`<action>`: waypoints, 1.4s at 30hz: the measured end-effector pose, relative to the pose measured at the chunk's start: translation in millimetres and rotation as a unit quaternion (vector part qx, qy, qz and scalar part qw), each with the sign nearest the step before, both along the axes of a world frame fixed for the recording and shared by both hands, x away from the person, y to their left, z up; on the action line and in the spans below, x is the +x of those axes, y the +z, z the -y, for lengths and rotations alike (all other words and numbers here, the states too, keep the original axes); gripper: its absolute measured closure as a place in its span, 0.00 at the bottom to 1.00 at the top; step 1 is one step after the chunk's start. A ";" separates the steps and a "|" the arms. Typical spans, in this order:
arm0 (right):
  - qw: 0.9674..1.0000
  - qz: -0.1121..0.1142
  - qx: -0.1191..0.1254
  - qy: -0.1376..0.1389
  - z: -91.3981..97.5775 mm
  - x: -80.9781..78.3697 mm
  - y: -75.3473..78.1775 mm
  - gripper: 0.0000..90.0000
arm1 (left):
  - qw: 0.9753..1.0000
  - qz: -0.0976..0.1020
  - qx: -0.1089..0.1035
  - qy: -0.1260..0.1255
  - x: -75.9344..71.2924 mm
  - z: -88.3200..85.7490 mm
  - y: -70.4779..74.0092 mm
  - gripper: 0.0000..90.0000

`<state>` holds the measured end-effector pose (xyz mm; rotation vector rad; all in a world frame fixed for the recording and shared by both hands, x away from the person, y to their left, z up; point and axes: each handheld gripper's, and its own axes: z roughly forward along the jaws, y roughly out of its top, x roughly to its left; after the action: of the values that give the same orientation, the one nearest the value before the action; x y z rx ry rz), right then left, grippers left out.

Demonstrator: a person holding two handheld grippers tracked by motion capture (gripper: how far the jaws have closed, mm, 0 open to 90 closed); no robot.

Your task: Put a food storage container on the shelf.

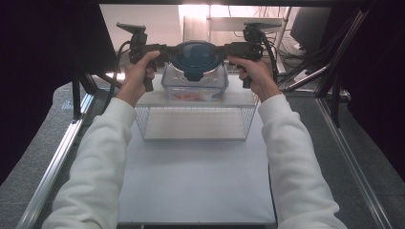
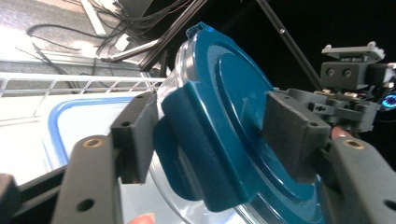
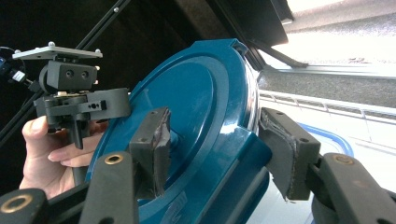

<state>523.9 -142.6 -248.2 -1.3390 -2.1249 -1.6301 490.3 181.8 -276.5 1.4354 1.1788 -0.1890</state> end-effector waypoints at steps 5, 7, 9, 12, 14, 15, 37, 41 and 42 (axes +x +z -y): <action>1.000 0.020 -0.020 -0.008 -2.5 -4.7 1.2 0.39 | 1.000 0.007 -0.003 -0.004 -1.8 1.1 2.1 0.24; 0.999 0.031 -0.025 -0.016 -2.1 -7.2 1.1 0.35 | 1.000 0.009 0.000 0.001 -2.5 -0.6 3.4 0.18; 0.999 0.039 -0.022 -0.025 -0.1 -8.9 0.0 0.32 | 1.000 0.011 0.006 0.005 -2.9 -2.4 4.2 0.17; 0.999 0.047 -0.009 -0.025 5.8 -11.8 -2.0 0.26 | 1.000 0.020 0.014 0.010 -7.1 -5.1 5.7 0.15; 0.998 0.050 -0.007 -0.025 7.4 -13.4 -0.8 0.25 | 0.999 0.026 0.018 0.013 -9.3 -6.1 6.6 0.15; 0.998 0.055 -0.006 -0.025 9.0 -15.5 1.2 0.25 | 0.999 0.030 0.020 0.015 -11.9 -7.0 8.0 0.15; 0.992 0.117 -0.048 -0.013 31.2 -63.6 0.7 0.22 | 0.992 0.082 0.081 0.052 -72.1 -33.2 1.4 0.17; 0.989 0.135 -0.057 -0.004 44.9 -74.7 -6.2 0.24 | 0.988 0.095 0.105 0.056 -88.1 -40.5 -7.6 0.18; 0.988 0.139 -0.066 -0.003 48.3 -78.5 -8.7 0.24 | 0.988 0.098 0.106 0.055 -93.2 -42.6 -10.7 0.18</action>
<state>445.4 -190.9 -256.9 -1.2141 -2.4272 -1.7999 397.1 224.4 -287.3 1.5307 1.1366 0.1554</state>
